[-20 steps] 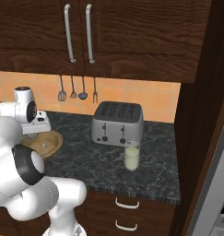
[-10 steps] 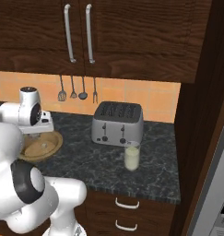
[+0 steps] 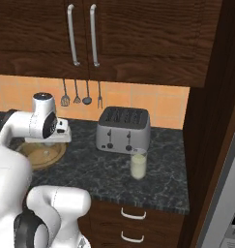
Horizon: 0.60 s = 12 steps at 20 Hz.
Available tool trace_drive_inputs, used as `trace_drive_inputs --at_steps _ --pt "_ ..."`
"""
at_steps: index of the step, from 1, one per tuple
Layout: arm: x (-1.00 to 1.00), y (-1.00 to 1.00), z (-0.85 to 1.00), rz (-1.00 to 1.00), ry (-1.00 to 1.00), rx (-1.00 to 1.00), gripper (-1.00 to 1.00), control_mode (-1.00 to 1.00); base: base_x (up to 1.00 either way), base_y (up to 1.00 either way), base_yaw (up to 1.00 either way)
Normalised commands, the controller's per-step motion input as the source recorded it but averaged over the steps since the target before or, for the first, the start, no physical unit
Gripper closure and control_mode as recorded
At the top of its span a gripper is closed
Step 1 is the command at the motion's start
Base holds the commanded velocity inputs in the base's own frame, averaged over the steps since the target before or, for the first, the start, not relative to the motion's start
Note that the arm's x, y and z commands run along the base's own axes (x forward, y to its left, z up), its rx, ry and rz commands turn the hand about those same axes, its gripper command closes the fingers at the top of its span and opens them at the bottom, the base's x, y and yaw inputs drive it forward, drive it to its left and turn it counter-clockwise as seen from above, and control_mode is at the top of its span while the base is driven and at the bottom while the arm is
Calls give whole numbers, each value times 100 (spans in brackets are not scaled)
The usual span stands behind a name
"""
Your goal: Grab a lemon wedge from the fridge and one ice cube from the ice bowl, and put them in the glass of lemonade.
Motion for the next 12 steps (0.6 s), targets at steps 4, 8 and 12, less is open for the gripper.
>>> trace_drive_inputs --at_steps 4,8,12 --pt "0 -99 17 -41 2 -6 100 -100 0 0 0" --pt "0 -100 39 -39 1 -1 100 -100 0 0 0" --pt "0 -100 27 -38 2 0 100 -100 0 0 0"
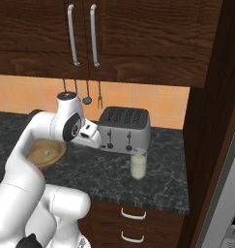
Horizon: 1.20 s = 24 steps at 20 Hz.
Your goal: Grab a lemon wedge from the fridge and one ice cube from the ice bowl, and put them in the glass of lemonade.
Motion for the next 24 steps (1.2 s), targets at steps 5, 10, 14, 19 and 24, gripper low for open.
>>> trace_drive_inputs --at_steps 5,10,14,19,24 --pt "0 -100 4 -31 0 0 100 -100 0 0 0" --pt "0 -98 -14 -21 -3 5 100 -100 0 0 0" --pt "13 -77 -31 -13 -3 8 100 -100 0 0 0" --pt "53 -43 -14 -2 0 0 100 -100 0 0 0" --pt "66 -46 0 0 0 0 100 -100 0 0 0"
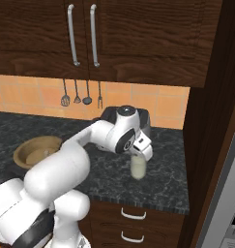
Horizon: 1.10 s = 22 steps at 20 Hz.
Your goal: Grab a lemon wedge from the fridge and one ice cube from the ice bowl, and put them in the glass of lemonade.
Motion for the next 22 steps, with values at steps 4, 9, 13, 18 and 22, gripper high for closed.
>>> trace_drive_inputs --at_steps 4,9,13,18,22 --pt "18 -40 -16 0 1 0 100 -100 0 0 0" --pt "0 -4 -22 0 0 0 100 -100 0 0 0" --pt "0 0 -16 0 0 0 100 -100 0 0 0" --pt "2 0 -1 0 0 0 100 -100 0 0 0" --pt "-5 6 0 0 0 0 100 -100 0 0 0"
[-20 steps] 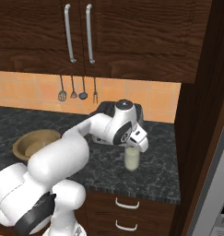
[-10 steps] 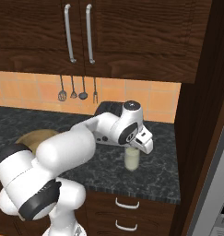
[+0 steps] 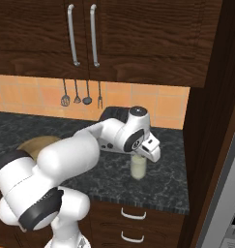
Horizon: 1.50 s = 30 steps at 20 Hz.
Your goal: Grab a lemon wedge from the fridge and one ice cube from the ice bowl, and put them in the glass of lemonade.
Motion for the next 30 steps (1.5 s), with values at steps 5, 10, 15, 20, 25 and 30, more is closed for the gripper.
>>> trace_drive_inputs --at_steps 5,10,15,20,25,30 --pt "-3 0 4 -3 0 -1 100 -100 0 0 0" --pt "0 0 4 -9 6 -2 100 -100 0 0 0" --pt "0 22 0 -5 1 -3 100 -100 0 0 0" --pt "4 2 0 0 0 0 100 -100 0 0 0" --pt "6 0 0 0 0 0 100 -100 0 0 0" --pt "2 -1 -6 0 0 0 100 -100 0 0 0"
